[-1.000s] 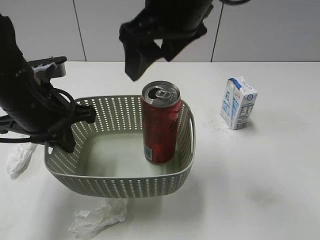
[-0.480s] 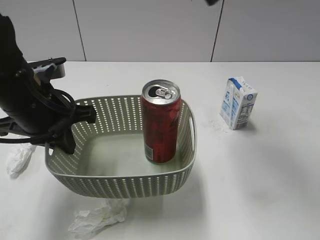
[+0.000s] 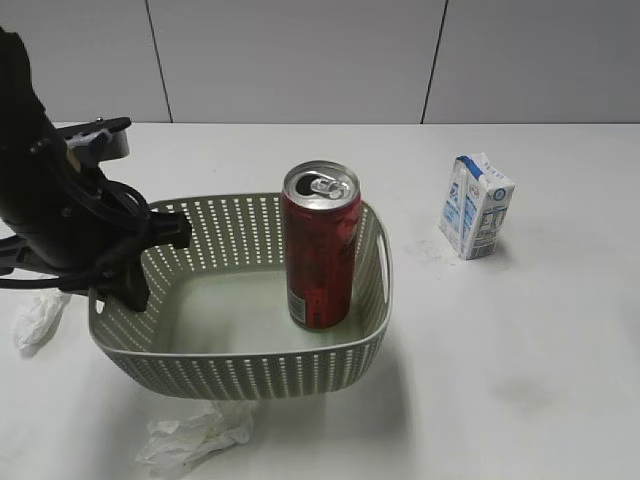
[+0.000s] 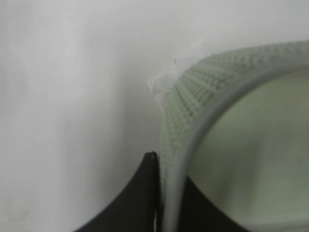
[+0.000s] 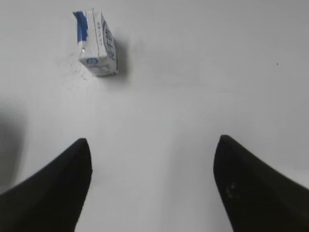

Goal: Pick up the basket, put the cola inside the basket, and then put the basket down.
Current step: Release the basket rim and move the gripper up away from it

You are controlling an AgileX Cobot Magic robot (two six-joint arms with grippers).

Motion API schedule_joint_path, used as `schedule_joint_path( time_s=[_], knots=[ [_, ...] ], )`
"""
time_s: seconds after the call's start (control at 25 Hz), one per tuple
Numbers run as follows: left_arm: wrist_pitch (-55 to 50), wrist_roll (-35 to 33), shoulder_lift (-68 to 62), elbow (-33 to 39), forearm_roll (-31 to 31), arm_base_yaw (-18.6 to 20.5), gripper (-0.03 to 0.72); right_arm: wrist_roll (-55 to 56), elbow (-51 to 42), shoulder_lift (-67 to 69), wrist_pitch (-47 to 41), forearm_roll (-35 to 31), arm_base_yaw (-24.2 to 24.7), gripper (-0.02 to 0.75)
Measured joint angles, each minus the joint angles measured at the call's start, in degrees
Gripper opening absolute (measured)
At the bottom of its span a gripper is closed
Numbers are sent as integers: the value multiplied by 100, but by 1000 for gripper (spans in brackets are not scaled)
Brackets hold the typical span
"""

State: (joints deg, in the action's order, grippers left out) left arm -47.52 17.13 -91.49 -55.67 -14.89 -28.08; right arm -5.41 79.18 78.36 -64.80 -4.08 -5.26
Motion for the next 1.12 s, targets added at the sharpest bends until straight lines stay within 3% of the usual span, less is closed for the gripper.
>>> schedule_joint_path(
  time_s=[0.36,0.64,0.92,1.12],
  knots=[
    [113,0,0,0,0,0,-1,-6,-2849,-2633,505,-221,51,592],
    [182,6,0,0,154,0,-1,-6,-4550,-4969,622,-221,51,592],
    [328,6,0,0,154,0,-1,-1,-5345,-7124,718,-109,51,592],
    [521,6,0,0,176,0,-1,-1,-5391,-7854,752,-72,51,592]
  ],
)
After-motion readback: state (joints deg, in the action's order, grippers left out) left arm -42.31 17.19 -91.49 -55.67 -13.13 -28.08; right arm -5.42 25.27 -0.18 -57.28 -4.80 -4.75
